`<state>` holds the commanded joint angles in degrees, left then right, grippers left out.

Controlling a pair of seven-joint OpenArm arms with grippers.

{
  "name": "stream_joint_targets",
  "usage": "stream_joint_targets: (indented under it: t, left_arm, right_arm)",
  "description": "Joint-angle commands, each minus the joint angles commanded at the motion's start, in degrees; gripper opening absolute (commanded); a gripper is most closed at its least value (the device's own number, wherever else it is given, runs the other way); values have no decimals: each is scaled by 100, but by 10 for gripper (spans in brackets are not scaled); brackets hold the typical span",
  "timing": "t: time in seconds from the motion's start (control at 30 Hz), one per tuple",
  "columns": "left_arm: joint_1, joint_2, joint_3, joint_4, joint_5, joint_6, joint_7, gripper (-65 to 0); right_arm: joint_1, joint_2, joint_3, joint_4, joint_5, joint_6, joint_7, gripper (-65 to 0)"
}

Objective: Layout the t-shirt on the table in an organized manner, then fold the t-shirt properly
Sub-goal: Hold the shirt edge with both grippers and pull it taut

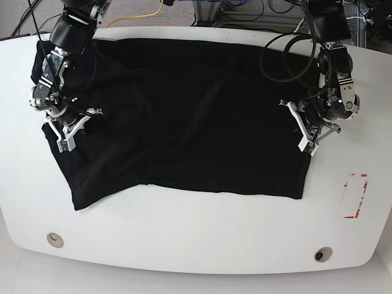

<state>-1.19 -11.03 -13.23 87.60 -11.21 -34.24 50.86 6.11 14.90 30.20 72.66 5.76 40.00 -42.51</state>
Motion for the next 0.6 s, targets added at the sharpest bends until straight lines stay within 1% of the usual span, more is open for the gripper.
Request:
stream_joint_targets:
  t: [0.17, 0.27, 0.4, 0.6]
  left_arm:
    - [141, -9, 0, 0, 0, -18, 18, -650]
    - [211, -114, 0, 9, 0, -18, 18, -650]
    - [334, -167, 0, 18, 0, -18, 18, -650]
    - [563, -167, -360, 62, 0, -26, 18, -650]
  right_arm:
    - [-158, -18, 0, 26, 0, 0, 0, -636]
    - [-193, -18, 0, 26, 0, 0, 0, -636]
    - [-308, -18, 0, 70, 0, 0, 0, -636]
    - [-571, -35, 0, 484, 9, 0, 0, -636]
